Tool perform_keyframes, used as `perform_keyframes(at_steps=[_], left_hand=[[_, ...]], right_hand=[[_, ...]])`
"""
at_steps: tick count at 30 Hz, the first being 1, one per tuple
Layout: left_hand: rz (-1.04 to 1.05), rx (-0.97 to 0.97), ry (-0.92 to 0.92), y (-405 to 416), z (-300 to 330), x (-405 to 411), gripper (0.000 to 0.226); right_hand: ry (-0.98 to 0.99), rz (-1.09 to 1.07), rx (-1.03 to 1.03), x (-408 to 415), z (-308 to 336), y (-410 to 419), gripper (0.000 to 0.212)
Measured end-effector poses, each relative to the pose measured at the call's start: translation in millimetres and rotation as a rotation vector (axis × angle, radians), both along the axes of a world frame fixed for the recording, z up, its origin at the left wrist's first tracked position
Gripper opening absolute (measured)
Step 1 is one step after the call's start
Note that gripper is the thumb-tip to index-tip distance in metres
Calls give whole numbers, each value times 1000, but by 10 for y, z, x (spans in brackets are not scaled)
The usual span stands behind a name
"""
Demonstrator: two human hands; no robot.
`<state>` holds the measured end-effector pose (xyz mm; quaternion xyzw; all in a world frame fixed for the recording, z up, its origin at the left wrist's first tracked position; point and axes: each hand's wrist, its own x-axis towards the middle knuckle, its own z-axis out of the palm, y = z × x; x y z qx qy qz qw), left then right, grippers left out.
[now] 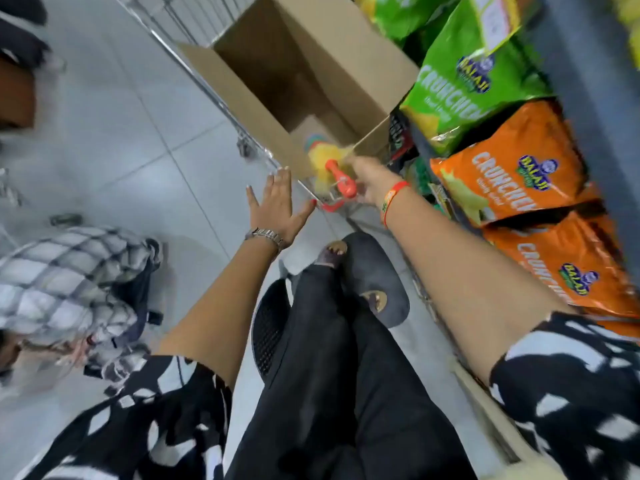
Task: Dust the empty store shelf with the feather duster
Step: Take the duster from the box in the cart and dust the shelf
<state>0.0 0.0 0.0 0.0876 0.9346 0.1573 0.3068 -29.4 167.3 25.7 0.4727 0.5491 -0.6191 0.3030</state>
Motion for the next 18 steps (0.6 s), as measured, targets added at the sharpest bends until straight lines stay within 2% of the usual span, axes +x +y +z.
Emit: perform_keyframes(at_steps=[5,6,9,11,14,16,18], left_hand=[[-37,-52,-6,-64,-206,205,83],[-42,-51,-4,-79,-242,235,84],[-62,-73,14,-104,-314,238,85],[-90,-79,27,-97,-311,243,85],[-118,-68,72,-75,-242,195,84],[-131,-60,102,-58,-153,138,85],[-133,-55,135,-44,-26,74,85]], right_hand=[[-99,-35,33,-11,-321,-117,24],[-101,-9,45,3,-337,-146,17],[-108,7,39,68,-312,-174,32],[-94,47,61,63,-277,-179,34],[-62,65,123,76,-155,-219,26],[2,64,160,124,-89,-239,13],[56,131,250,162,20,-259,13]])
